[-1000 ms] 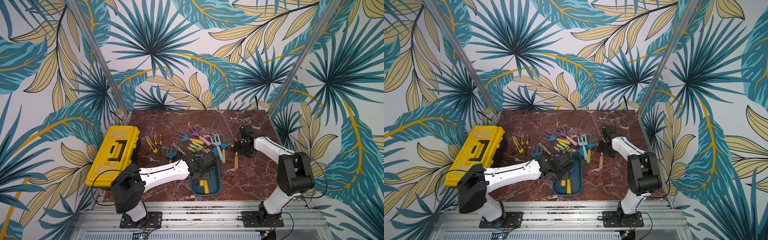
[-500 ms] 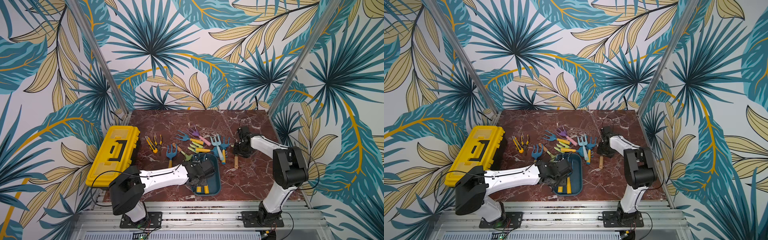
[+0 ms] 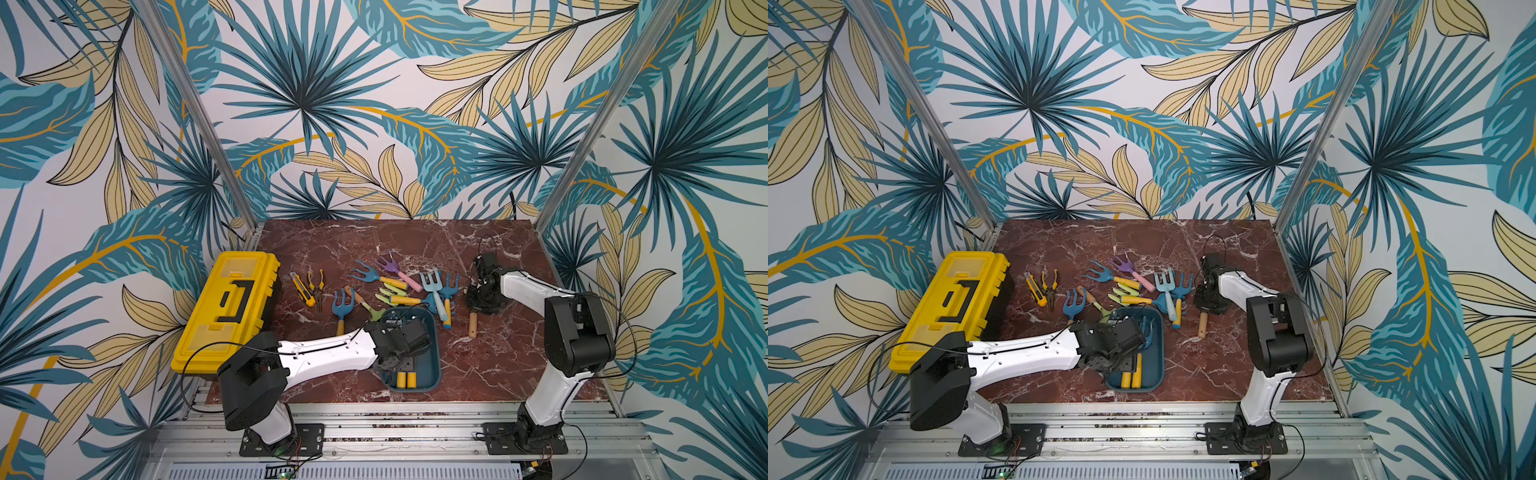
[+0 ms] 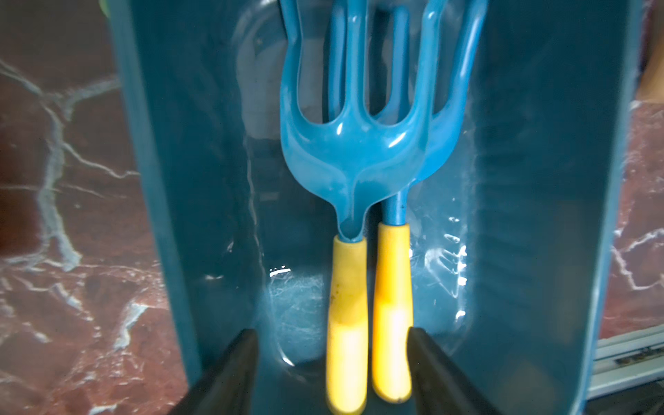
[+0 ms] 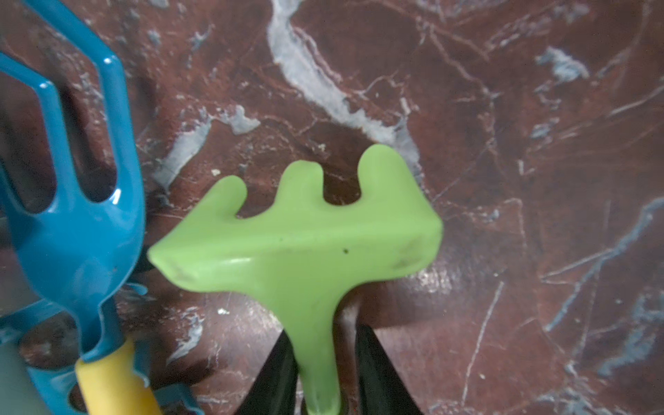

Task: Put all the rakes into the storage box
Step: Place the rake in the storage box, then pick up the rake at the center of the board.

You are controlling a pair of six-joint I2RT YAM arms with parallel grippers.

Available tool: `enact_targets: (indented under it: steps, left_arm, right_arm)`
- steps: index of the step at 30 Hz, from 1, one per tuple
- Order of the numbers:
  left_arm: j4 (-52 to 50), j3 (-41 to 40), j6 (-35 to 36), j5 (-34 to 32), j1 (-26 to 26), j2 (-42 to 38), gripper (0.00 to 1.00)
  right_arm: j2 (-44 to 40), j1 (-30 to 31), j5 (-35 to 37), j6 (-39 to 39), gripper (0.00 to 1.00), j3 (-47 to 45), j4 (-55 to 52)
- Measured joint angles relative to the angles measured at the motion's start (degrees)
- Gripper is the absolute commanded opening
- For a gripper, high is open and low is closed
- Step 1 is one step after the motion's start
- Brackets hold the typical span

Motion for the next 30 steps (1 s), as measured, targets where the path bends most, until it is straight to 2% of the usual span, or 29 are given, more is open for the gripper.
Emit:
enact_targets:
  steps: [3, 6, 7, 9, 13, 17, 23, 30]
  left_arm:
    - [-0.8, 0.3, 1.8, -1.4, 0.3, -2.5, 0.99]
    - [-1.9, 0.4, 4.8, -2.7, 2.1, -5.3, 1.0]
    - [-2.4, 0.4, 5.9, -3.3, 3.1, -6.1, 1.0]
    - [-3.3, 0.4, 7.8, -4.3, 5.1, -7.6, 1.0]
    - [-3.5, -0.2, 10.8, -5.5, 9.6, -11.3, 1.0]
    - [-2.3, -4.0, 12.5, -5.3, 14.9, -16.4, 1.0]
    - [1.5, -13.4, 13.1, -2.1, 23.8, -21.8, 1.0]
    - [4.7, -19.2, 13.4, 0.4, 30.1, -24.3, 1.0]
  right_arm:
    - [0.1, 0.0, 0.2, -0.4, 0.4, -0.1, 0.2]
    - [1.0, 0.0, 0.2, -0.6, 0.38, 0.0, 0.3]
    - [1.0, 0.0, 0.2, -0.6, 0.36, 0.0, 0.7]
    - [1.1, 0.0, 0.2, -0.7, 0.23, 0.0, 0.7]
    - [1.0, 0.0, 0.0, -0.7, 0.1, -0.1, 0.8]
    - [-0.5, 0.0, -0.3, -0.6, 0.04, -1.7, 0.9]
    - [-10.4, 1.4, -1.6, -0.6, 0.04, -5.2, -0.4]
    - [-22.8, 8.3, -2.4, 0.3, 0.04, -6.0, -3.3]
